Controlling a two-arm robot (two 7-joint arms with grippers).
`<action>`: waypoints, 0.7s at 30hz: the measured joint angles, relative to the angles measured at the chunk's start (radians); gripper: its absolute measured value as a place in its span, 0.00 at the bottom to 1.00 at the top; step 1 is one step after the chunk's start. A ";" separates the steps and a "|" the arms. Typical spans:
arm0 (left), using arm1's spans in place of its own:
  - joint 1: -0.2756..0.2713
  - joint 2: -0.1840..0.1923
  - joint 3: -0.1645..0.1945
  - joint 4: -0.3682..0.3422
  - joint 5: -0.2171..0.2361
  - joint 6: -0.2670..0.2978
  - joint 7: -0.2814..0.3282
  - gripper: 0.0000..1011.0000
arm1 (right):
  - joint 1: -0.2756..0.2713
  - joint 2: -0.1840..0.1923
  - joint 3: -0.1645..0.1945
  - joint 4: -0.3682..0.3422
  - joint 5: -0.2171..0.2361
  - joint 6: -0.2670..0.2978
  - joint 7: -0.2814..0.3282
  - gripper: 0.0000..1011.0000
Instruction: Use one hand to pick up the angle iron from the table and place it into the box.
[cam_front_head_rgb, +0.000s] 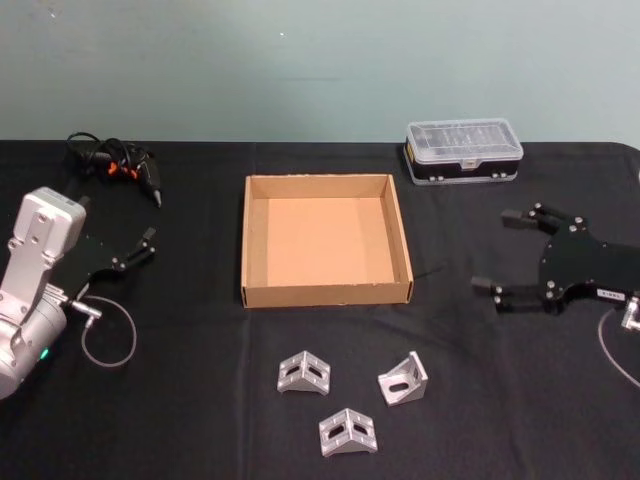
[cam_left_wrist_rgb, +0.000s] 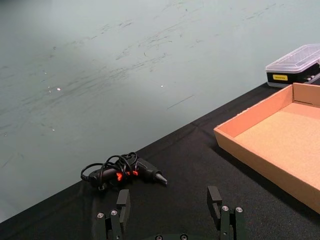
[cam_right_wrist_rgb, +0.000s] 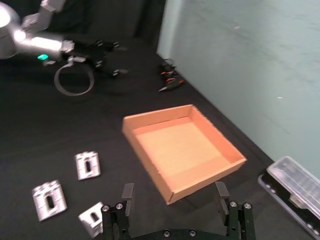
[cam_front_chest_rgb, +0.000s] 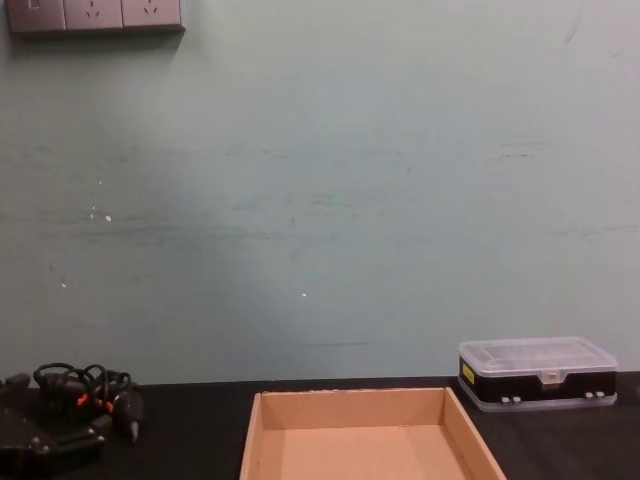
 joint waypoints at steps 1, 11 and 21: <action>0.000 0.000 0.000 0.000 0.000 0.000 0.000 1.00 | 0.014 0.009 -0.011 0.000 -0.008 0.005 0.025 0.99; 0.000 0.000 0.000 0.000 0.000 0.000 0.000 1.00 | 0.127 0.050 -0.117 0.012 -0.076 0.035 0.178 0.99; 0.000 0.000 0.000 0.000 0.000 0.000 0.000 1.00 | 0.257 0.044 -0.252 0.040 -0.186 0.068 0.298 0.99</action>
